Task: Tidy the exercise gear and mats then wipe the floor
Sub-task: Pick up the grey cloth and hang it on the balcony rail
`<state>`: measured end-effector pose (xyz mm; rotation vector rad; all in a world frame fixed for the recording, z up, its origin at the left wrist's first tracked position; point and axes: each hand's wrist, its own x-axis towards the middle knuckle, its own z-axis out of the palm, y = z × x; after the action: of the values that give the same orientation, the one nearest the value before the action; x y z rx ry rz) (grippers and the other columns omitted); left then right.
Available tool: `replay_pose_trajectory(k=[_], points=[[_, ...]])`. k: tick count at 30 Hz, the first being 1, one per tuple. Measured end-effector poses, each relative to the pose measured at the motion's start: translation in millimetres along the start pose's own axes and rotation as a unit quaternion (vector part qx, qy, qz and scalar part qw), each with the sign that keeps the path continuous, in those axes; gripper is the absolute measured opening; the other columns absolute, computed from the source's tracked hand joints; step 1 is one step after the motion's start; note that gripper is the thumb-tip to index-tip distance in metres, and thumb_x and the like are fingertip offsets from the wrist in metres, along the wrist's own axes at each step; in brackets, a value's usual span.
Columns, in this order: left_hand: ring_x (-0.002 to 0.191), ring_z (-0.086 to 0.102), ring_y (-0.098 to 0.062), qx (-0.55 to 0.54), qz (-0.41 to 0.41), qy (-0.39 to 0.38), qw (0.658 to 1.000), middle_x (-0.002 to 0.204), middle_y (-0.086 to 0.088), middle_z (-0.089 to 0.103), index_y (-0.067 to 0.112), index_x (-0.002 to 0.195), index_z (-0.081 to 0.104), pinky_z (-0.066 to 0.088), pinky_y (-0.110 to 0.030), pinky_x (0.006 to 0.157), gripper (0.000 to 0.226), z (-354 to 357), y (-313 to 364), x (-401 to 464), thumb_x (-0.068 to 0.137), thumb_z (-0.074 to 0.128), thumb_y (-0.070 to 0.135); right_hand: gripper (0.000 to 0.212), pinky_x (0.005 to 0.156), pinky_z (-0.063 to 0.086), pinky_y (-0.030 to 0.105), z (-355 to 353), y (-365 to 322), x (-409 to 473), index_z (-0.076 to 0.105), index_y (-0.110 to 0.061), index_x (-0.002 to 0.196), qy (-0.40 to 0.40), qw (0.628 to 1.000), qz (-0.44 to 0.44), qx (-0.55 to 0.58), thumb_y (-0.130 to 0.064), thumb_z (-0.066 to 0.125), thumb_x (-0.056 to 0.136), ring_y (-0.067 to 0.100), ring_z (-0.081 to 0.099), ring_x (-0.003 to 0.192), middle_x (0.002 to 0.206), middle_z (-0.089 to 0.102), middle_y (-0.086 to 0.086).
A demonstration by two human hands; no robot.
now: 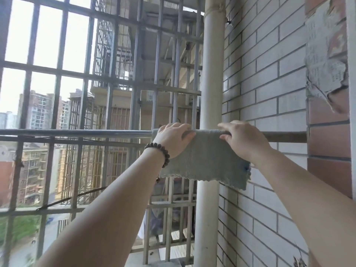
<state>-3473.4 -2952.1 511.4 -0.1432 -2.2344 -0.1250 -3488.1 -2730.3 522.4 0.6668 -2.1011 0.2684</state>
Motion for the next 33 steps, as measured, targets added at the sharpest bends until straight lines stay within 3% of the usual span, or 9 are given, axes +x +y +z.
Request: replay_pose_trajectory(k=[6,12,17,21,25,33], points=[[0.144,0.022,-0.017,0.049,-0.05,0.06,0.996,0.152,0.003,0.036,0.023,0.148,0.032,0.01,-0.042,0.12,0.059,-16.1,22.6,-56.2,0.098,0.031,0.054,0.042,0.103,0.037,0.04,-10.5,-15.3,-33.8,0.05,-0.014,0.135,0.045,0.998,-0.004,0.031,-0.033,0.044,0.098,0.027,0.045,0.121,0.13,0.054,0.008],[0.148,0.007,-0.016,0.05,-0.125,0.017,0.991,0.159,0.004,0.019,0.028,0.153,0.014,0.002,-0.044,0.121,0.065,-30.6,52.7,-138.6,0.097,0.027,0.057,0.044,0.112,0.03,0.042,-2.8,-36.5,-94.2,0.051,-0.012,0.135,0.049,0.995,0.029,0.079,-0.033,0.045,0.098,0.03,0.039,0.132,0.14,0.048,0.015],[0.148,0.003,-0.013,0.031,-0.168,0.0,0.985,0.16,0.007,0.014,0.03,0.153,0.01,0.0,-0.041,0.121,0.067,-37.3,76.5,-219.4,0.095,0.023,0.06,0.043,0.11,0.035,0.043,10.7,-54.0,-169.5,0.053,-0.013,0.134,0.039,0.991,0.061,0.112,-0.033,0.047,0.096,0.03,0.043,0.13,0.137,0.051,0.014],[0.148,-0.004,-0.012,0.036,-0.18,-0.054,0.982,0.161,0.006,0.01,0.03,0.154,0.004,-0.007,-0.037,0.118,0.077,-29.4,87.1,-280.2,0.086,0.005,0.067,0.043,0.11,0.035,0.044,23.2,-71.6,-235.0,0.052,-0.014,0.135,-0.011,0.989,0.08,0.121,-0.032,0.047,0.096,0.028,0.043,0.13,0.139,0.051,0.011],[0.148,-0.004,-0.012,0.062,-0.189,-0.096,0.975,0.161,0.007,0.005,0.03,0.153,0.001,-0.01,-0.038,0.118,0.085,-24.1,94.7,-336.6,0.08,-0.008,0.072,0.049,0.112,0.031,0.05,34.6,-85.4,-294.7,0.046,-0.021,0.139,-0.082,0.985,0.075,0.135,-0.041,0.03,0.098,0.025,0.035,0.137,0.145,0.044,0.005],[0.148,-0.007,-0.013,0.095,-0.251,-0.184,0.946,0.162,0.006,0.001,0.029,0.153,-0.003,-0.003,-0.04,0.121,0.072,-28.4,127.4,-445.5,0.094,0.018,0.064,0.048,0.119,0.008,0.037,28.2,-115.3,-402.4,0.032,-0.026,0.146,-0.21,0.956,0.055,0.196,-0.037,0.033,0.099,0.019,0.015,0.145,0.155,0.026,-0.001]])
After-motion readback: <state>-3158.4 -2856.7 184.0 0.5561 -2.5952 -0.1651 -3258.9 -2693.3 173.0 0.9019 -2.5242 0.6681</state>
